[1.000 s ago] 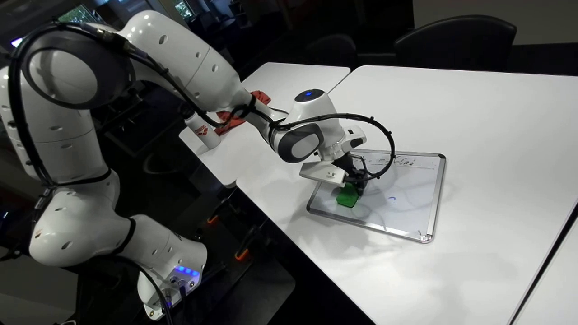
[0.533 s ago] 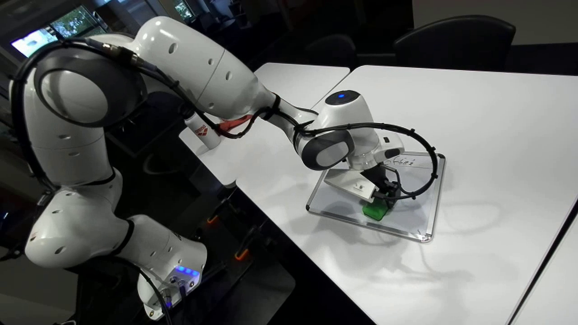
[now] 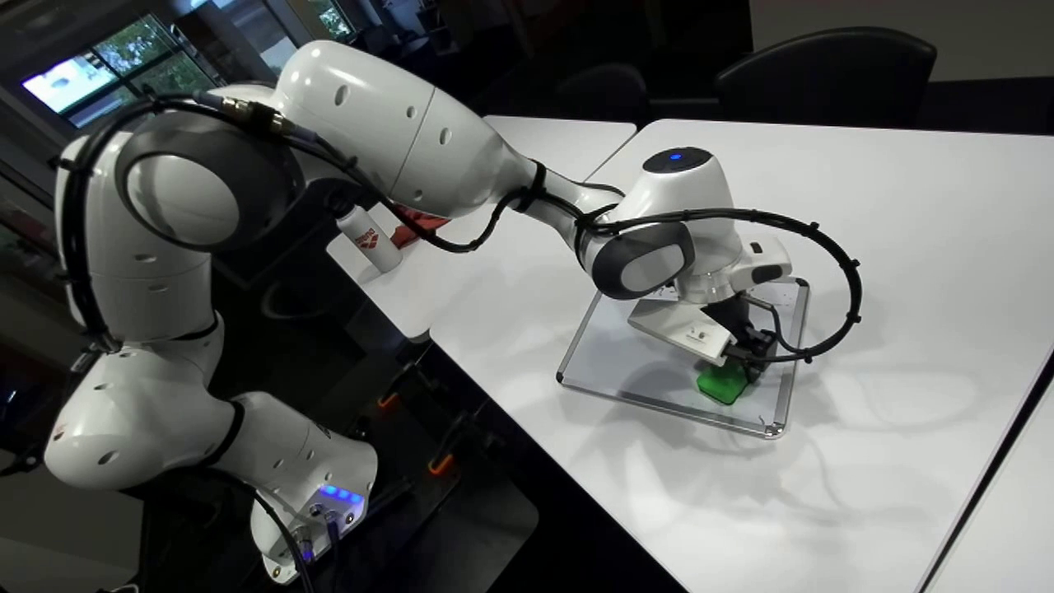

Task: Use the duster to erase the blue markings on the white board

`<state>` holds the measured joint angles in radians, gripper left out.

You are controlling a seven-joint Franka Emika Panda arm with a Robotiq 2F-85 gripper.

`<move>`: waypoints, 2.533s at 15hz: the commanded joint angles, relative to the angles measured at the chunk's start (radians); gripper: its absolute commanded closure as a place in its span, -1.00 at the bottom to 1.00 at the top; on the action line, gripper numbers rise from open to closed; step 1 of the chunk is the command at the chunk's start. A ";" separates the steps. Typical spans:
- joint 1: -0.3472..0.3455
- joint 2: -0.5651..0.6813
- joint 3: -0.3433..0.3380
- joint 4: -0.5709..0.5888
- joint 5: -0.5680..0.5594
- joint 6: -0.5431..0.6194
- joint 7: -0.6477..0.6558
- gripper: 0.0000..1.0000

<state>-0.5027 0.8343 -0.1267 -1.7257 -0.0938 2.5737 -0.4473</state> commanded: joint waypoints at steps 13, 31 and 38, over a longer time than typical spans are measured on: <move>0.207 -0.567 0.188 -0.694 -0.034 0.065 -0.428 0.34; 0.678 -0.293 0.119 -0.624 -0.253 0.644 -0.180 0.15; 0.702 -0.312 0.093 -0.649 -0.273 0.646 -0.149 -1.00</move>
<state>0.1869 0.5468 -0.0208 -2.3574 -0.3314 3.2194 -0.6439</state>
